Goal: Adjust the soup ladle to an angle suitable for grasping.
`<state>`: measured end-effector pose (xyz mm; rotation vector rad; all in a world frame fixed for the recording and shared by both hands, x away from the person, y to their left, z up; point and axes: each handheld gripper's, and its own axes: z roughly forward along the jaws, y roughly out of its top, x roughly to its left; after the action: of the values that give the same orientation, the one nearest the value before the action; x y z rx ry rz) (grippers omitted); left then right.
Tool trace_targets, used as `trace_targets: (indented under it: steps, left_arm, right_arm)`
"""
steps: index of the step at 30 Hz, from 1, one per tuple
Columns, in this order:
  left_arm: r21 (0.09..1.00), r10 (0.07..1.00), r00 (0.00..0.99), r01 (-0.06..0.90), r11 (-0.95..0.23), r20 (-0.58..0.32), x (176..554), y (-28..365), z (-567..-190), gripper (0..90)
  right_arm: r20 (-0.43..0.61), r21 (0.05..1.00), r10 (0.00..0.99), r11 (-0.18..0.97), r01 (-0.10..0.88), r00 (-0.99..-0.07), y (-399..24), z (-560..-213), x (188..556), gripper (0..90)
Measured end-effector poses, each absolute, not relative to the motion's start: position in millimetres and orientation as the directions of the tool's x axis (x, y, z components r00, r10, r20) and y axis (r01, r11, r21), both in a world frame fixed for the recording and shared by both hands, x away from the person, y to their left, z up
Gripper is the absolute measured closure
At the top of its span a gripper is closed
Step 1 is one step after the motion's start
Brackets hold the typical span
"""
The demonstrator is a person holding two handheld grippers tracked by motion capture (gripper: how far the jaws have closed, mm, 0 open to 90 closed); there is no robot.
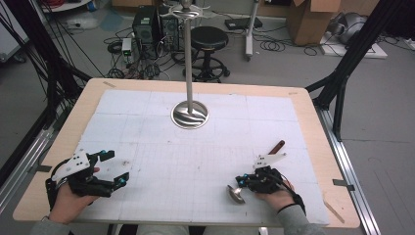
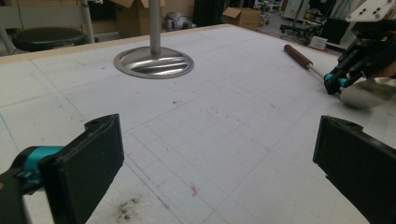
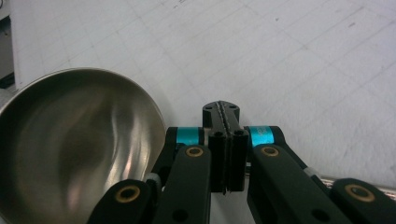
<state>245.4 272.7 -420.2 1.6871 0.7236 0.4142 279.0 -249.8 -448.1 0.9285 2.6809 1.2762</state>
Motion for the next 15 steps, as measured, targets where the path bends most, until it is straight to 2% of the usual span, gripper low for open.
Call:
trace_targets:
  steps: [9, 15]
  left_arm:
    - [0.964, 0.659, 0.745, 0.241, -0.114, -0.109, 245.7, 272.0, -419.9, 2.4]
    - [0.964, 0.656, 0.747, 0.239, -0.113, -0.108, 245.8, 271.8, -419.8, 2.4]
  right_arm:
    - [0.219, 0.725, 0.515, 0.483, 0.492, -0.829, -258.4, -447.8, 274.3, 90.0]
    - [0.198, 0.781, 0.591, 0.387, 0.491, -0.782, -283.0, -435.0, 277.2, 90.0]
